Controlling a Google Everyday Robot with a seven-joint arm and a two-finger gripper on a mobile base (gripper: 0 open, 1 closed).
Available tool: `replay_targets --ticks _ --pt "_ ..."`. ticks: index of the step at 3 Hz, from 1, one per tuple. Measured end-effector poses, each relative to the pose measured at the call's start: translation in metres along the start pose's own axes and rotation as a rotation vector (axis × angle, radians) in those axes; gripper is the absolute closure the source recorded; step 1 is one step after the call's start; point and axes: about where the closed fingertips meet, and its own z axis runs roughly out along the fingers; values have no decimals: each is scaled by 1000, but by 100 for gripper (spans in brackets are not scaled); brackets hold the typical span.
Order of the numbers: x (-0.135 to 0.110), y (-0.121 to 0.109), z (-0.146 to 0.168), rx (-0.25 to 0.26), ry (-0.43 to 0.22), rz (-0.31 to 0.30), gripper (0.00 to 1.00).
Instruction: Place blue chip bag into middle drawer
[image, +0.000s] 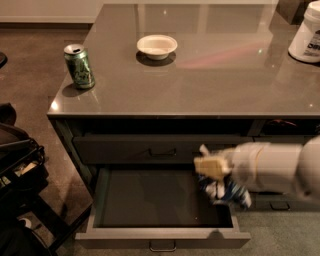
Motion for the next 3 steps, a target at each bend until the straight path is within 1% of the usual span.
replay_targets --ticks 1,2,3 --pt "79 -13 77 -53 32 119 100" --pt "124 -28 143 -62 43 201 100" --pt "131 -36 195 -76 28 202 100"
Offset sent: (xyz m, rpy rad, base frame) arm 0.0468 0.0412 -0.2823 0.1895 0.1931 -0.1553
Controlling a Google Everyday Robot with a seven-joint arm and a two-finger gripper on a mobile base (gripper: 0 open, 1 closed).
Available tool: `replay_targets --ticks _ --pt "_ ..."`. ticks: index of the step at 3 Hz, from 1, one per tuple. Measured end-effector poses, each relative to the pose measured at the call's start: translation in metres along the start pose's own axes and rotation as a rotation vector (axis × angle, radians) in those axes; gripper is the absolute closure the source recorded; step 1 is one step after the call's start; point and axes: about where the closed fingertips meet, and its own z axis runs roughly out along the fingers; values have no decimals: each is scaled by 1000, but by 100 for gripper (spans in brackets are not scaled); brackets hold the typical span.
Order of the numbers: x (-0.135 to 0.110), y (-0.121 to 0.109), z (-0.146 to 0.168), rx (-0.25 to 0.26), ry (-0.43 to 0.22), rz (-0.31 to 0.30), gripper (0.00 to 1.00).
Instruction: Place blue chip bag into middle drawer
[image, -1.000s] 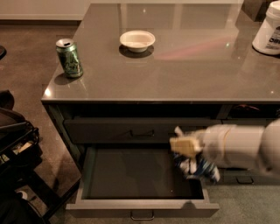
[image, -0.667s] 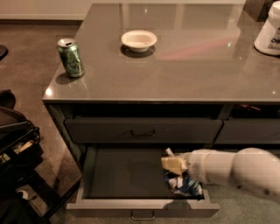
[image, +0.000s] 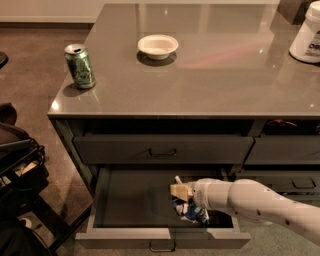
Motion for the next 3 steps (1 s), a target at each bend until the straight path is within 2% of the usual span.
replay_targets --ticks 1,3 --pt "-9 -1 37 -25 -17 -30 100" --pt "33 -2 85 -48 86 -28 100"
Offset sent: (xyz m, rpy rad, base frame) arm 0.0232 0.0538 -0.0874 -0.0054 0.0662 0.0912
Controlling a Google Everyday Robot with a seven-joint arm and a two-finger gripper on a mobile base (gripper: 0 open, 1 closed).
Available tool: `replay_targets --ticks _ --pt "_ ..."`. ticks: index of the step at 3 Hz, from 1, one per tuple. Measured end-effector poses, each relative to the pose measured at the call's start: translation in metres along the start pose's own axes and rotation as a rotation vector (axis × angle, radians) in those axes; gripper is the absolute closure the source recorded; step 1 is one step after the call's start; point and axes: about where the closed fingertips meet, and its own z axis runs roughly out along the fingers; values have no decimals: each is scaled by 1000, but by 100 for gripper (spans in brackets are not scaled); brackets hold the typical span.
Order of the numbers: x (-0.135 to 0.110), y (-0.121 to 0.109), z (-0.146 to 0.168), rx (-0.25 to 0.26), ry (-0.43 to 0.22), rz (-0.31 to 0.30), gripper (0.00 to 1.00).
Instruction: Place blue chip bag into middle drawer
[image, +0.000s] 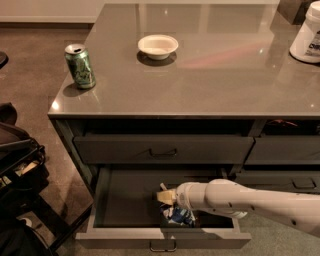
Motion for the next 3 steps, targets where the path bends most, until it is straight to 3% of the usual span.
replay_targets --ticks 1,3 --pt "0 1 1 -1 3 -2 81" --pt "0 2 2 -9 -11 -13 35"
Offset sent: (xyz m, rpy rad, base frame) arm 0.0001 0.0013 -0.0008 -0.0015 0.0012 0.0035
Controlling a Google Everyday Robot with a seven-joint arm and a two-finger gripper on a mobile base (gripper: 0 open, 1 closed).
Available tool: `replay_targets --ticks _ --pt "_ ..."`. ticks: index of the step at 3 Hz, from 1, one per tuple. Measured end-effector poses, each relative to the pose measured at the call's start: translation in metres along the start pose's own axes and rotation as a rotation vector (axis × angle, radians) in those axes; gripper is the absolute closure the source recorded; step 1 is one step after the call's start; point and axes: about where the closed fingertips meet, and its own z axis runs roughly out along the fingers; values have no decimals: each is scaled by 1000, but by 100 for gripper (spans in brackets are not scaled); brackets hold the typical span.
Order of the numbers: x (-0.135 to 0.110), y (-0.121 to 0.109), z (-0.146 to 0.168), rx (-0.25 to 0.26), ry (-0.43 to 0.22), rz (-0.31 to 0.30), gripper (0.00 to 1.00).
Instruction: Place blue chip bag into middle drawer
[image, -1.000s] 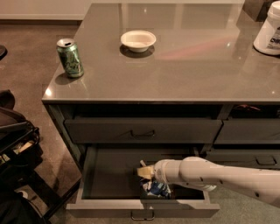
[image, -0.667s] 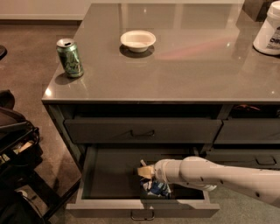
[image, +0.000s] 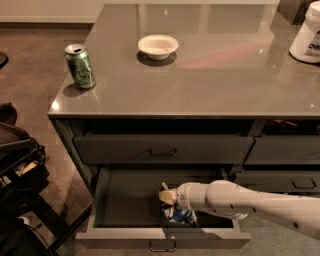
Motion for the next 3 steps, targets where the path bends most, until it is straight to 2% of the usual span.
replay_targets --ticks 1,2,3 --pt "1 -13 7 45 24 49 12" --pt "8 -23 17 63 66 32 0" --pt "8 -23 17 63 66 32 0"
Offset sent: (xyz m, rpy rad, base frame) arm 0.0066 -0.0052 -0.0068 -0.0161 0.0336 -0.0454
